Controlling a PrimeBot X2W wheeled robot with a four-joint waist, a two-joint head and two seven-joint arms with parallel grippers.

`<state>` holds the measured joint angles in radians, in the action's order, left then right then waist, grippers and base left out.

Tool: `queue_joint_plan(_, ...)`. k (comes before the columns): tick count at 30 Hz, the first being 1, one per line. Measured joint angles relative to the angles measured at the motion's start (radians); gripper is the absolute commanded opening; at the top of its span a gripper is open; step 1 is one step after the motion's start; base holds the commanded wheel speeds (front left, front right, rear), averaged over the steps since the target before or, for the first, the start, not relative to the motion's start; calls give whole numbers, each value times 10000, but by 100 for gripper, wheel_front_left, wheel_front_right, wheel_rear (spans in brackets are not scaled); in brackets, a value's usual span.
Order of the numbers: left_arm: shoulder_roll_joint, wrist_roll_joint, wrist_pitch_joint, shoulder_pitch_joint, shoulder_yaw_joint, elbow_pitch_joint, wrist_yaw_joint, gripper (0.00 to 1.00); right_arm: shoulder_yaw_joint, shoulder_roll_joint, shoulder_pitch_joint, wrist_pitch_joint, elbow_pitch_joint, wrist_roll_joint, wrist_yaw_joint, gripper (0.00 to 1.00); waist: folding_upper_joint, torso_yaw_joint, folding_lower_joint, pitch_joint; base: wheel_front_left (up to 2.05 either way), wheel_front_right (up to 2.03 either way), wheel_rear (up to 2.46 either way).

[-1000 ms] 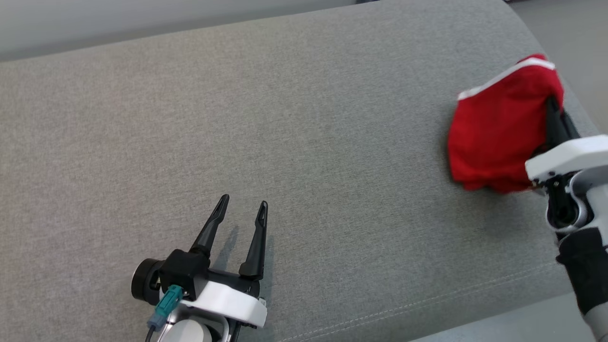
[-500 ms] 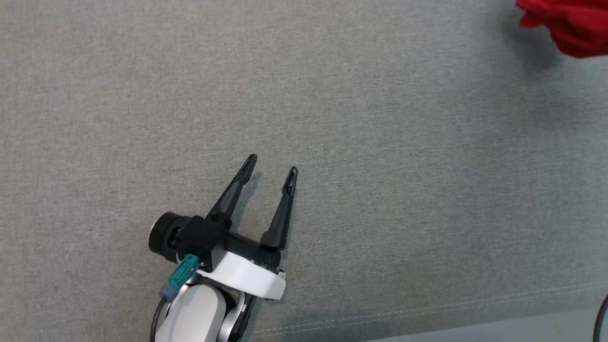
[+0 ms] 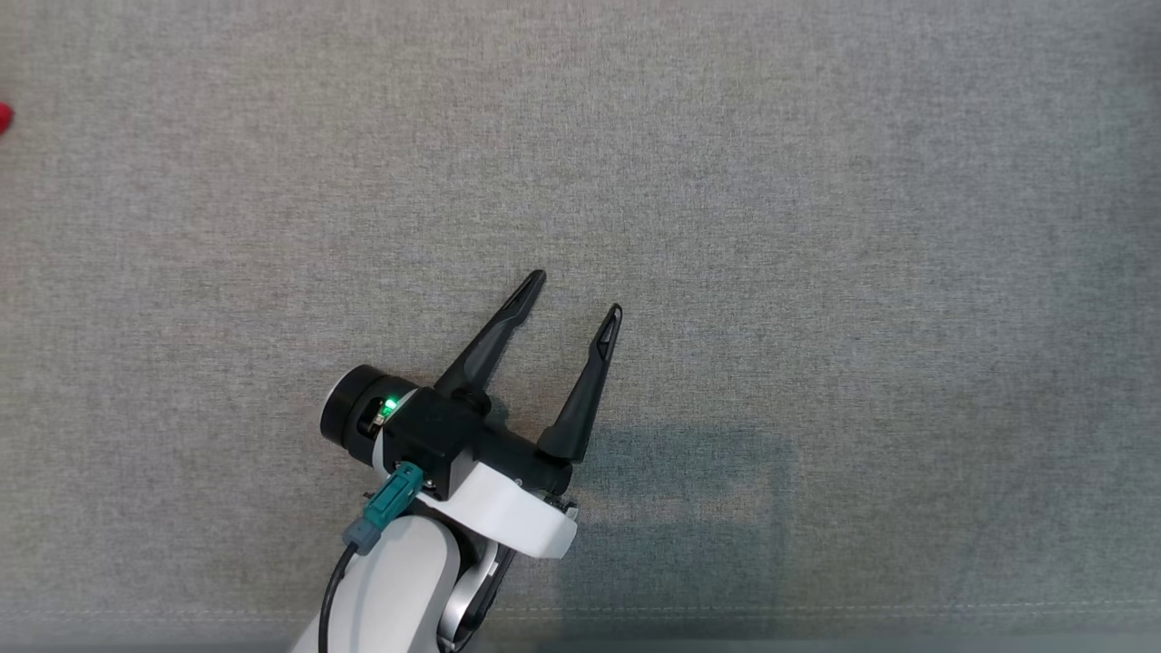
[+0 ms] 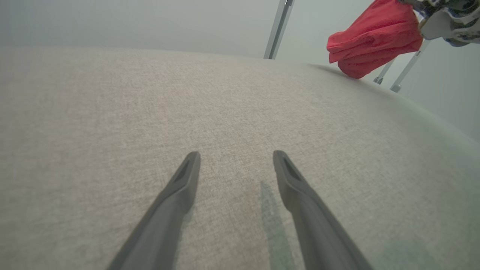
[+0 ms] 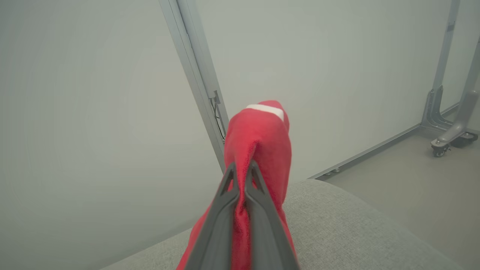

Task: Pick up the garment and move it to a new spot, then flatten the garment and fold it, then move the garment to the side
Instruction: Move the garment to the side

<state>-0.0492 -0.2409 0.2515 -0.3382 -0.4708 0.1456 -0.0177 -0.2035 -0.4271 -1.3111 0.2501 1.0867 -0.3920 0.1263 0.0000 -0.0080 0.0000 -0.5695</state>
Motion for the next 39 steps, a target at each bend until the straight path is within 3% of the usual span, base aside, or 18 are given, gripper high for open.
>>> queue_joint_plan(9,-167,272,-54,-396,-65,-554,17,100,-3221,267,1482,0,-61,1747,0,0,0,-494,1,-460,0,0,0)
queue_joint_plan(15,-270,307,-148,-409,-65,-802,209,100,-5246,886,2055,0,-221,2926,0,0,0,-833,0,-486,0,0,0)
queue_joint_plan(29,-332,341,-370,-409,-121,-1346,460,100,-8452,1894,2512,0,-293,5787,2,2,0,-798,0,-525,0,0,0)
queue_joint_plan(30,-337,341,-370,-409,-123,-1352,474,100,-8610,1952,2511,0,-303,5973,2,29,0,-797,0,-514,0,0,0)
queue_joint_plan(31,-341,341,-370,-409,-121,-1361,514,100,-8734,1994,2511,0,-316,6113,2,81,0,-798,0,-501,0,0,0)
queue_joint_plan(32,-341,341,-370,-409,-121,-1373,543,100,-8888,2029,2507,0,-359,6261,2,100,0,-801,0,-485,0,0,0)
queue_joint_plan(39,-332,284,-299,-408,-119,-1310,558,100,-9547,2215,2507,2,-1198,7173,2,100,0,-843,0,-56,0,0,0)
